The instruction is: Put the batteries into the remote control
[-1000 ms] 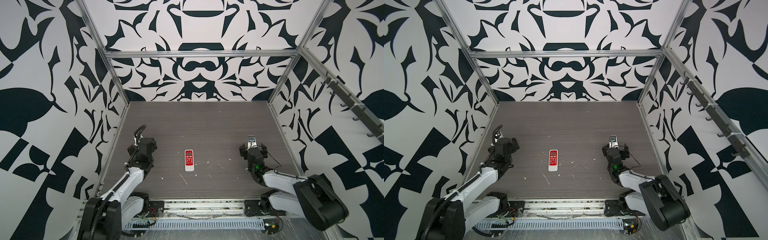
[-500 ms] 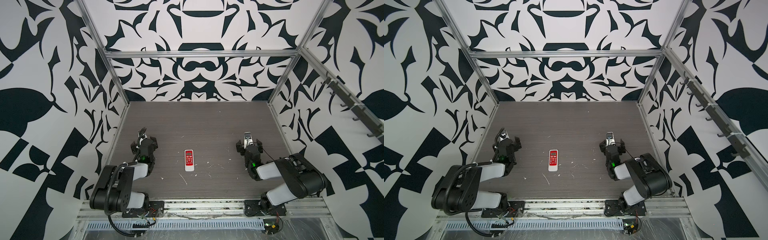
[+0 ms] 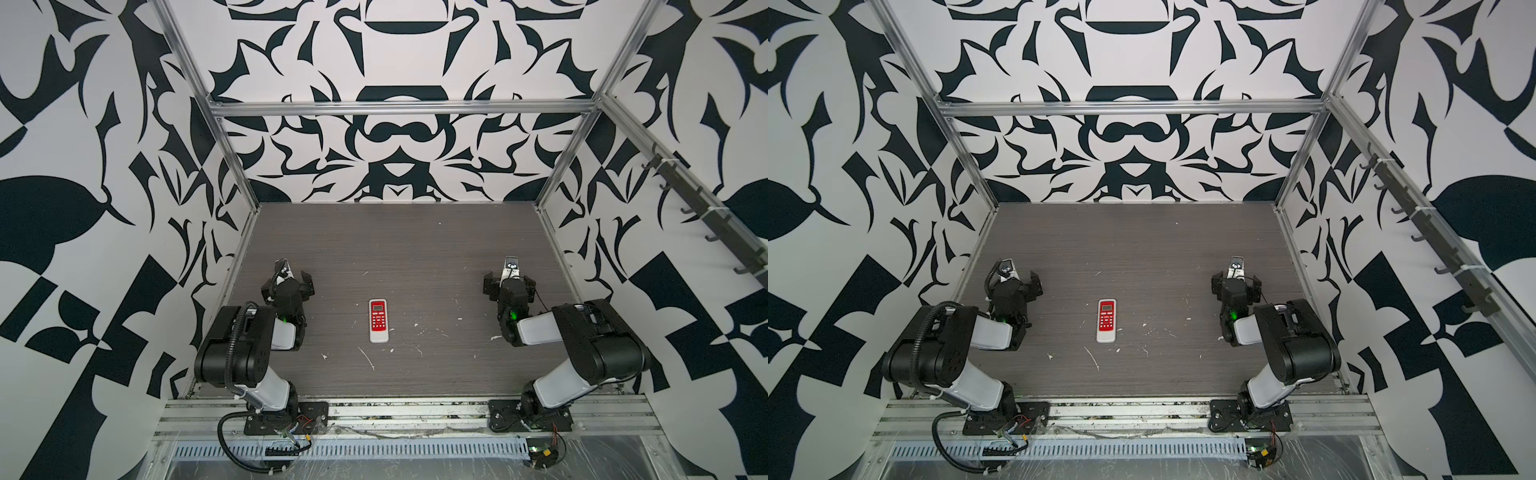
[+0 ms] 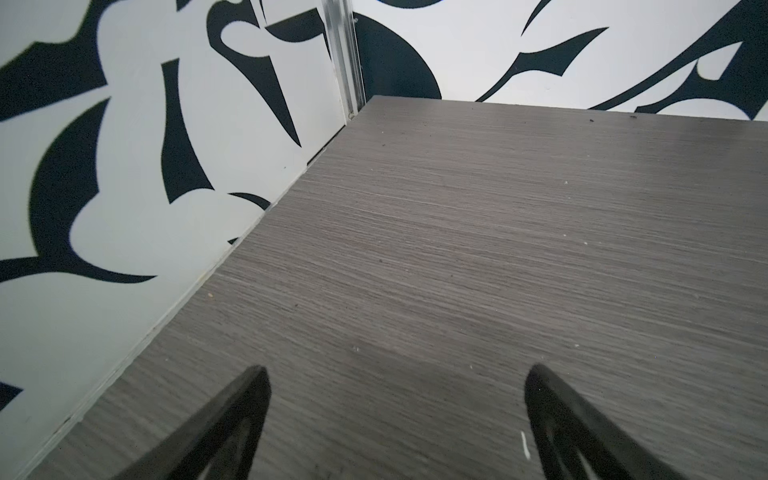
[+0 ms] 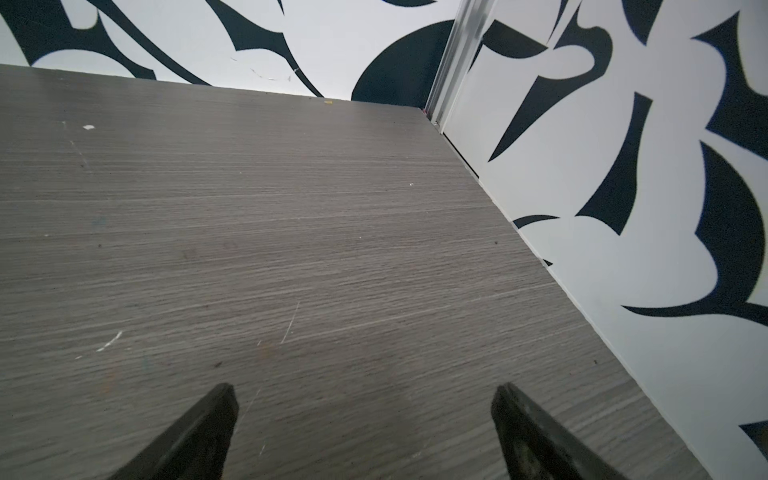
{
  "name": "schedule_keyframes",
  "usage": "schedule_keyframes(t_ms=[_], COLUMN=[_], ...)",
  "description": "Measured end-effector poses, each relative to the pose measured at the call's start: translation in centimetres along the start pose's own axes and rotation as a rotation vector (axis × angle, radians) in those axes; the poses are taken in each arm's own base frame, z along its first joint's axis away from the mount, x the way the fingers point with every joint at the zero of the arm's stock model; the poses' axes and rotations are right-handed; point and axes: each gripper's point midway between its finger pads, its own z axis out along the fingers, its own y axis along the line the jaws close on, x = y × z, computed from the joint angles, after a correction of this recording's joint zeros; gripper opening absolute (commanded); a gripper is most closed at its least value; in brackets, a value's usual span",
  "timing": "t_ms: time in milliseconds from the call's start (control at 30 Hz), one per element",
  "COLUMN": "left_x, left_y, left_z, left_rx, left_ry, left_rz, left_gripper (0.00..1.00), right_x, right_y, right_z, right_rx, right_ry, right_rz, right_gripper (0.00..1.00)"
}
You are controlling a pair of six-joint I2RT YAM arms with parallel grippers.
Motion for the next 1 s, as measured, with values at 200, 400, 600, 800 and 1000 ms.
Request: schedule_keyframes(t_ms=[200, 400, 600, 800, 1000], left_x=[-0.85, -0.62, -0.62, -0.62, -0.61], left_y=[-0.27, -0.35, -0.36, -0.36, -0.36], left_z=[0.5, 0.5, 0.5, 0.5, 0.5], left_rx=[0.011, 0.017, 0.017, 0.017, 0.017], left_ry=[-0.012, -0.003, -0.003, -0.003, -0.002], left_rz=[-0.012, -0.008, -0.008, -0.008, -0.008], left_gripper=[0.99, 0.99, 0.99, 0.99, 0.99], right_x=[0.38, 0.42, 0.42, 0.42, 0.42], right_y=[0.11, 0.12, 0.14, 0.16, 0.21], right_z=[0.0, 0.0, 0.0, 0.0, 0.02], right_rx=[-0.006, -0.007, -0.008, -0.009, -0.013], right_ry=[0.015, 0.017, 0.017, 0.017, 0.018], right_rz=[-0.001, 0.003, 0.005, 0.005, 0.008], right_gripper=[1.0, 1.0, 1.0, 1.0, 1.0])
